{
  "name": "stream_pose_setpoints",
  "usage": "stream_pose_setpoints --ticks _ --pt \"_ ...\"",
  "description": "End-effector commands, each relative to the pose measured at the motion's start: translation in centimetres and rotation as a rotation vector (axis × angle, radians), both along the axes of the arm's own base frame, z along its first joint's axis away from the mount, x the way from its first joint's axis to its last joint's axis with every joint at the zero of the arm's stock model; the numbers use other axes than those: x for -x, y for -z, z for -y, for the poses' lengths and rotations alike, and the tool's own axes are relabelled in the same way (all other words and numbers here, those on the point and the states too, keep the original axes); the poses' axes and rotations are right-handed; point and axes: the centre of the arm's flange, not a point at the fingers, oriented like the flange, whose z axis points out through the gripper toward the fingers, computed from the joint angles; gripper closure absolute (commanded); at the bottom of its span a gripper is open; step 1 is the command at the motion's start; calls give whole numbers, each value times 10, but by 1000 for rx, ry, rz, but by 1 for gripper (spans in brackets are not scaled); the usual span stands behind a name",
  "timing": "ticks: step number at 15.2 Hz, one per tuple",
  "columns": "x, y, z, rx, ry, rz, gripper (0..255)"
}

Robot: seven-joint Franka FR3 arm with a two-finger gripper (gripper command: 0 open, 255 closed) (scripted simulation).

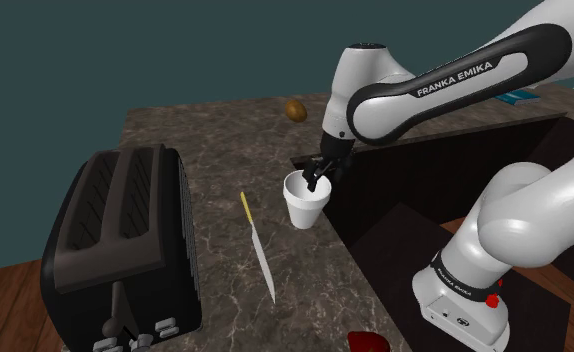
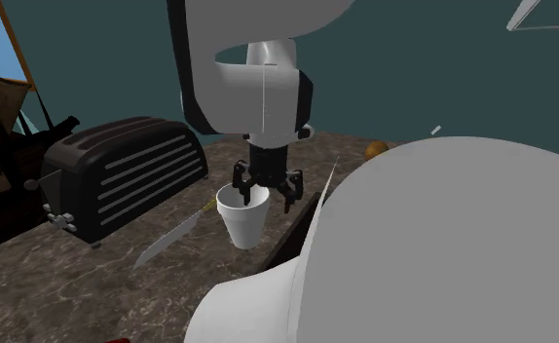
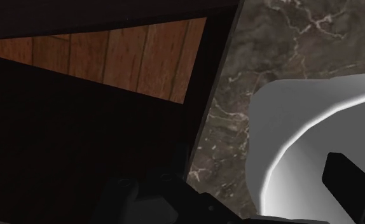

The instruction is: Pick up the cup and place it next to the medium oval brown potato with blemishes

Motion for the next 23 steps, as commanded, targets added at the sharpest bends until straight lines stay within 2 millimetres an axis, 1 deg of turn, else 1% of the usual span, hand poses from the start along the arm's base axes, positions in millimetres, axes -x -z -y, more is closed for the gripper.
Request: stream_pose_setpoints --ticks 1,8,9,18,23 --pt "0 4 0 0 0 1 0" --pt "0 4 0 0 0 1 0" --pt "0 4 0 0 0 1 255" --pt "0 4 0 0 0 1 255" --pt "0 -22 0 0 0 1 255"
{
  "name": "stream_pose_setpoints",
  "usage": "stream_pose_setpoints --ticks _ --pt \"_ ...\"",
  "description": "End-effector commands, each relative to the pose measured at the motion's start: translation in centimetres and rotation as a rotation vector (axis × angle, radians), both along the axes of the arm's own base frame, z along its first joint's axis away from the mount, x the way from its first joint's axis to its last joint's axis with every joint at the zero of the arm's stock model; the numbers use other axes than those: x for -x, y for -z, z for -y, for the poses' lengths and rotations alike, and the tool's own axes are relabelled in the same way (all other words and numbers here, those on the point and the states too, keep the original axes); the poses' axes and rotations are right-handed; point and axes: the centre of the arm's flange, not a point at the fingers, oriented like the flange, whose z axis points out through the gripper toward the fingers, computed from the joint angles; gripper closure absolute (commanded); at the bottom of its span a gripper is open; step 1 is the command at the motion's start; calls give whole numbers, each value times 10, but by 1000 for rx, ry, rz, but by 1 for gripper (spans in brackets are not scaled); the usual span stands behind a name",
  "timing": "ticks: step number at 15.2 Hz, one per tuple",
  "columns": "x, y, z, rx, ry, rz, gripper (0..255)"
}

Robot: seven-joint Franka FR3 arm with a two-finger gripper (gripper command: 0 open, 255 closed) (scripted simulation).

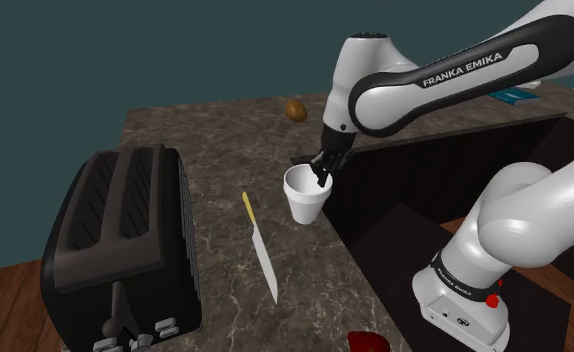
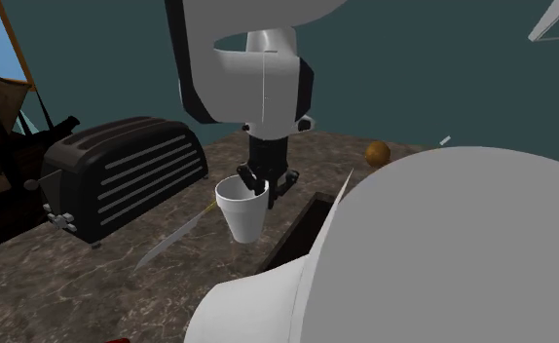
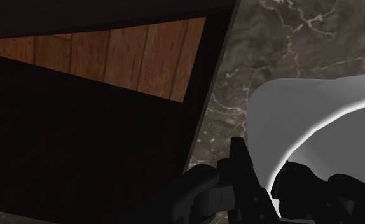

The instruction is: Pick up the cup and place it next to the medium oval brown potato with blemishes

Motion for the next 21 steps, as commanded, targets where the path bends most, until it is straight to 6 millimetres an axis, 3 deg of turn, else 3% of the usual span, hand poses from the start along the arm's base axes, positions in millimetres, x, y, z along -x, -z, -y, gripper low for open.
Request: stream_pose_setpoints --ticks 1,21 --pt "0 -11 0 0 0 0 255" --pt "0 -116 0 0 0 0 255"
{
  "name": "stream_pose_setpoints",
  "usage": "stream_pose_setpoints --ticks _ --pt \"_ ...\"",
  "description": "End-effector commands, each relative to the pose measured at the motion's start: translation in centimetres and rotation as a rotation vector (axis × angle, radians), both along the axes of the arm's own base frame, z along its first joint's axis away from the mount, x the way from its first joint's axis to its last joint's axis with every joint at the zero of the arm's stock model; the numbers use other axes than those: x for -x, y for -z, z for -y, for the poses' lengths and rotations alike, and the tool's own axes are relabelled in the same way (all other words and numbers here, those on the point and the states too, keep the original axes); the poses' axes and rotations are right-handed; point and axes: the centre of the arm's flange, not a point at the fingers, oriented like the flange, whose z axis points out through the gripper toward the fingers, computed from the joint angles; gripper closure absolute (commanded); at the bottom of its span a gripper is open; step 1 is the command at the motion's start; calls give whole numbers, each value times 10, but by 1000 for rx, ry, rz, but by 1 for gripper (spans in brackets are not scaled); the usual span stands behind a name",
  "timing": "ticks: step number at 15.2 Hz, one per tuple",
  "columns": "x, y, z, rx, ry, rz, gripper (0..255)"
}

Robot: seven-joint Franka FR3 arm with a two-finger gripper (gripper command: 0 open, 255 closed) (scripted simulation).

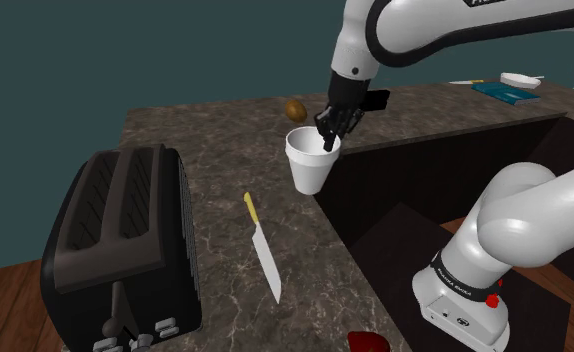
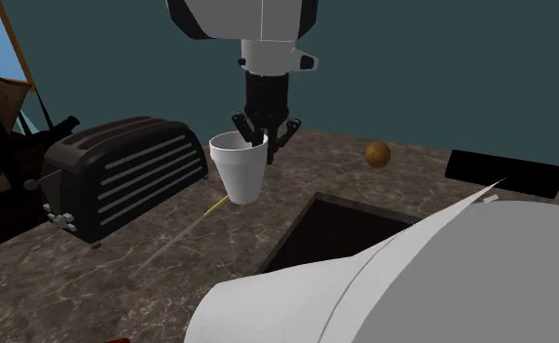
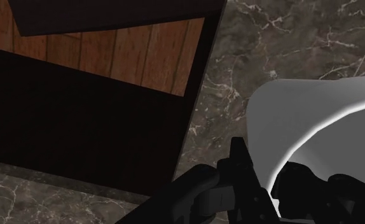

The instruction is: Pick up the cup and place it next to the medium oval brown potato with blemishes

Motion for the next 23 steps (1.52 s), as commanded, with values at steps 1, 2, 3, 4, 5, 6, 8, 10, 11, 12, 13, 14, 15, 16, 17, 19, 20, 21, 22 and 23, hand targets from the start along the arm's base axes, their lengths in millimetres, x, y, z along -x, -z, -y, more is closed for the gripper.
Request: stream_pose_setpoints --ticks 1,2,3,4,5,6,8,10,11,12,13,14,15,16,17,19,20,21,22,23 --pt "1 -11 0 0 0 0 255" --pt "1 -17 0 0 0 0 255" --pt "1 -22 0 0 0 0 255" --pt "1 -27 0 0 0 0 255" --pt "1 -32 0 0 0 0 255" --pt "1 -38 0 0 0 0 255" --pt "1 -48 0 0 0 0 255" --pt "1 -59 0 0 0 0 255" --pt "1 -64 0 0 0 0 255" --pt "1 -69 0 0 0 0 255" --pt "1 -75 0 0 0 0 255" --pt "1 -76 0 0 0 0 255" --pt "-10 -76 7 0 0 0 255" --pt "-21 -76 14 0 0 0 255" --pt "-32 -76 22 0 0 0 255" --pt "-54 -76 36 0 0 0 255" --pt "-65 -76 43 0 0 0 255" --pt "-76 -76 51 0 0 0 255" --pt "-87 -76 58 0 0 0 255" --pt "-98 -76 65 0 0 0 255"
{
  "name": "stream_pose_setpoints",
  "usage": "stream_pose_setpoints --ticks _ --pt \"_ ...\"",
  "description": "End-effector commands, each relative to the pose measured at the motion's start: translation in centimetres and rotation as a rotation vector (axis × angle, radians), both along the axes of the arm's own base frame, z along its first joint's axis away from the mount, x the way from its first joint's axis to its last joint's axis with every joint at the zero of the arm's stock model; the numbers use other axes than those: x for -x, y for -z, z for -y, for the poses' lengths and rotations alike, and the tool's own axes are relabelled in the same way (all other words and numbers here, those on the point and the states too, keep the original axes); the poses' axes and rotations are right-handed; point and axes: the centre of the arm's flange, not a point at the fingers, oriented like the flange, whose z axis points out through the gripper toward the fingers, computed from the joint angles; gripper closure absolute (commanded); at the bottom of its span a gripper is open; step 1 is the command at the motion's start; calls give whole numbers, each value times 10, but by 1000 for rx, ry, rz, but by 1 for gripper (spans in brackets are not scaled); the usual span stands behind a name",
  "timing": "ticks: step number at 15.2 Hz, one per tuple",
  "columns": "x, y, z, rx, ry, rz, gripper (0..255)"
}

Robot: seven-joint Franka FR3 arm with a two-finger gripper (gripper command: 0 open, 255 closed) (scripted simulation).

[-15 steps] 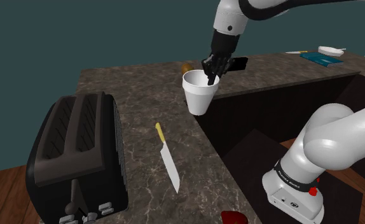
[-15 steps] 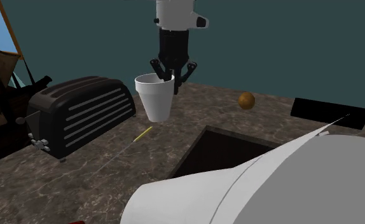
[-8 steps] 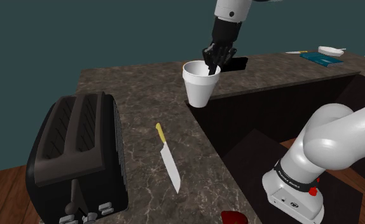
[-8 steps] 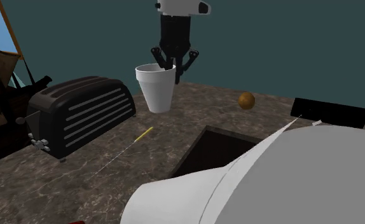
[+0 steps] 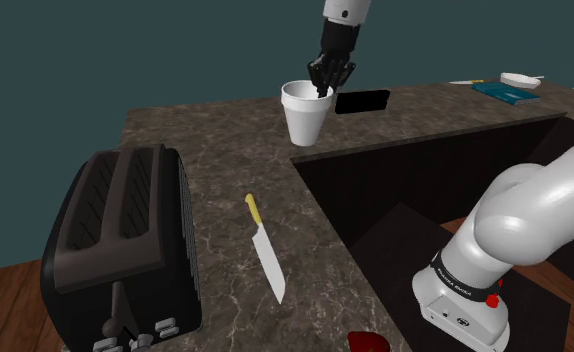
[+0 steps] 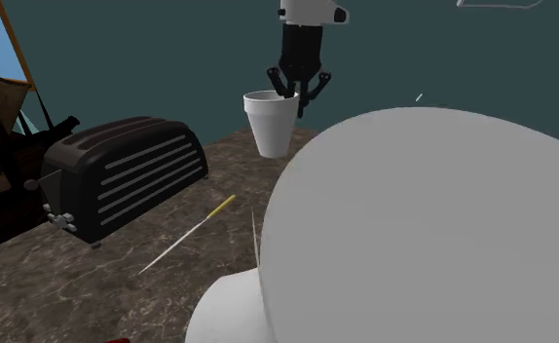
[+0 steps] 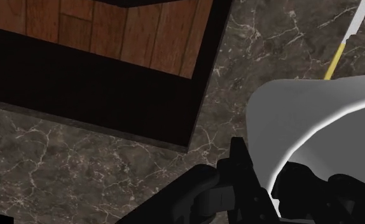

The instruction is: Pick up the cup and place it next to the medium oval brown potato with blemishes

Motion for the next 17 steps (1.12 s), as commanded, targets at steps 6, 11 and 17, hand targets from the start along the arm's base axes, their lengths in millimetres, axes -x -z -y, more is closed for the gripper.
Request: stream_pose_setpoints --ticks 6,11,17 --pt "-79 -2 52 0 0 1 255" --pt "-134 -3 89 0 0 1 255" --pt "-200 -3 132 0 0 1 255"
